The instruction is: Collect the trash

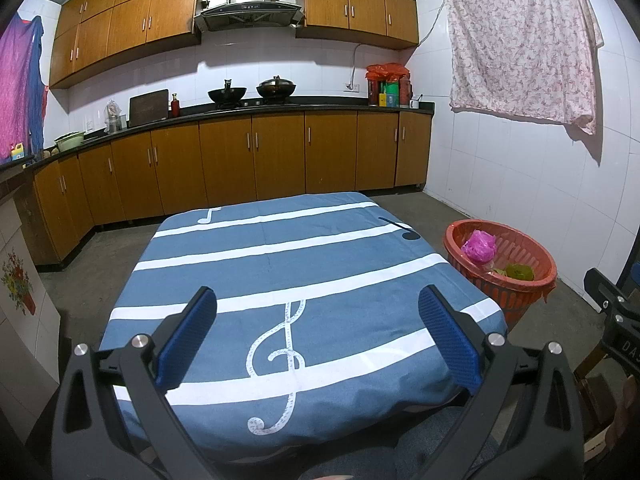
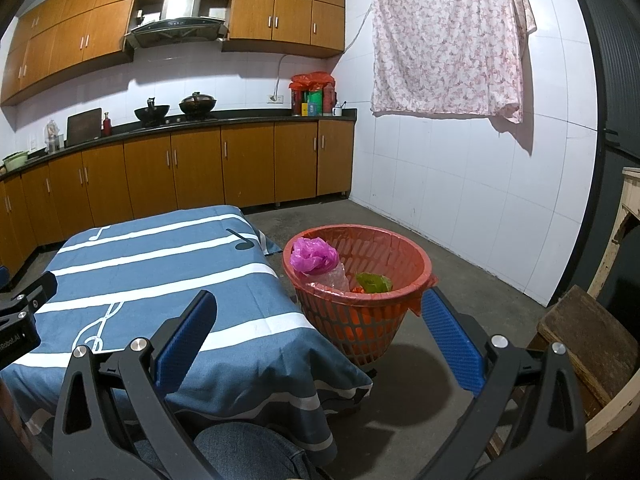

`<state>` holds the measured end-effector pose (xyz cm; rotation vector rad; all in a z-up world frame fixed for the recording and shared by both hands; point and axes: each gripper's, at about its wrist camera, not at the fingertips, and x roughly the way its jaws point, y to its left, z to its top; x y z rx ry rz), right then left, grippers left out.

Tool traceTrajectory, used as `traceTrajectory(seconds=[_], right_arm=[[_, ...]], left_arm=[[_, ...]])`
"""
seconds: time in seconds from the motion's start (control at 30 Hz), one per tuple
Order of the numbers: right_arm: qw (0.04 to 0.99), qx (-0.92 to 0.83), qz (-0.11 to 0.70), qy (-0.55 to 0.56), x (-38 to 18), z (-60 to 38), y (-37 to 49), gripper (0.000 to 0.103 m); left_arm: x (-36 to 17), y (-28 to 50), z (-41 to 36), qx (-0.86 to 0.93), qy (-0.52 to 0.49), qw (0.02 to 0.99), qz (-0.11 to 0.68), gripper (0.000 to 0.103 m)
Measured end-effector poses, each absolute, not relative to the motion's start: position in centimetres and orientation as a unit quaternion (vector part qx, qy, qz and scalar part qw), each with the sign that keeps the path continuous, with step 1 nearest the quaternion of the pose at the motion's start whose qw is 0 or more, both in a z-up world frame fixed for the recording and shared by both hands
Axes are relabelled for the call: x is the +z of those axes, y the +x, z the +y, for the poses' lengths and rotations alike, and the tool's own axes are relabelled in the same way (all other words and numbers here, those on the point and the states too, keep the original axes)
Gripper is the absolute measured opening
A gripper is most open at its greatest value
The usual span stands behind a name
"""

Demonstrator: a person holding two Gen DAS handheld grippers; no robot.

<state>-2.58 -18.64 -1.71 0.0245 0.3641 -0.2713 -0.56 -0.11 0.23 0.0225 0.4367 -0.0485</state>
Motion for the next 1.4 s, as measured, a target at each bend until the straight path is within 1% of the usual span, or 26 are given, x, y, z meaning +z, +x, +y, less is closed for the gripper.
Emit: traceTrajectory(seconds=[1.4], right_arm=[[0.973, -0.135, 0.185, 0.014, -2.5, -18.4, -2.8, 0.101]], left_arm=[[-0.3, -1.0, -1.5, -0.012, -0.001, 0.974, 0.227, 0.099]])
